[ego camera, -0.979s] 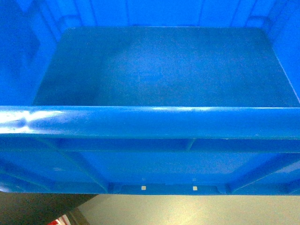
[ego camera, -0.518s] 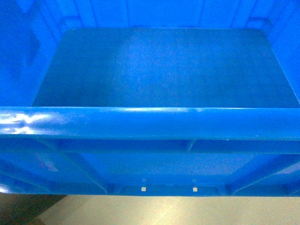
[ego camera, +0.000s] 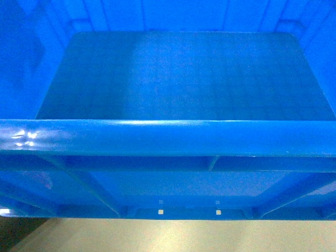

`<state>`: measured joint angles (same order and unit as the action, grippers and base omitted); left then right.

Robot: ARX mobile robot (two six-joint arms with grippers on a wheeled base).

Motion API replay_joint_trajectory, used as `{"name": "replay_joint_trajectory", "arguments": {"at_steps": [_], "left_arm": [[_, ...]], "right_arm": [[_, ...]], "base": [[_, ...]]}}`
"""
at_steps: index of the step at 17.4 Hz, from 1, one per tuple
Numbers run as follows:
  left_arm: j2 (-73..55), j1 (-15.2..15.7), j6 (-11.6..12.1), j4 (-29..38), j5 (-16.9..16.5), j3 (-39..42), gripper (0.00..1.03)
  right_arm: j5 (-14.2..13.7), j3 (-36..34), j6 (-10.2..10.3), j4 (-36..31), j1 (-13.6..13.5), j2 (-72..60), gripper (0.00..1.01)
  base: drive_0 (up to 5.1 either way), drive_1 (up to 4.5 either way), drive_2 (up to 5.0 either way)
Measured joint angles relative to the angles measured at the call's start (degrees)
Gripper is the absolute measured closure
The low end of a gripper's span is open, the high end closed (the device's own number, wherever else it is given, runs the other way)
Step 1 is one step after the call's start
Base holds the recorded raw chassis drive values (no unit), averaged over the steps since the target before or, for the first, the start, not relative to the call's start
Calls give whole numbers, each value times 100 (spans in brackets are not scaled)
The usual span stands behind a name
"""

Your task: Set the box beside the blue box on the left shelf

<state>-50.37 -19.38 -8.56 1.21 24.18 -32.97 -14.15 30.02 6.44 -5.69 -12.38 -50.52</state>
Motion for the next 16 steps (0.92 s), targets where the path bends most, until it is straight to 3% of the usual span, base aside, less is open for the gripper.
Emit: {"name": "replay_joint_trajectory", "arguments": {"at_steps": [16], "left_arm": [[0,0,0,4,2,0,94]], "right_arm": [[0,0,0,-11,0,0,91]], "base": [[-158,-158,-158]]}}
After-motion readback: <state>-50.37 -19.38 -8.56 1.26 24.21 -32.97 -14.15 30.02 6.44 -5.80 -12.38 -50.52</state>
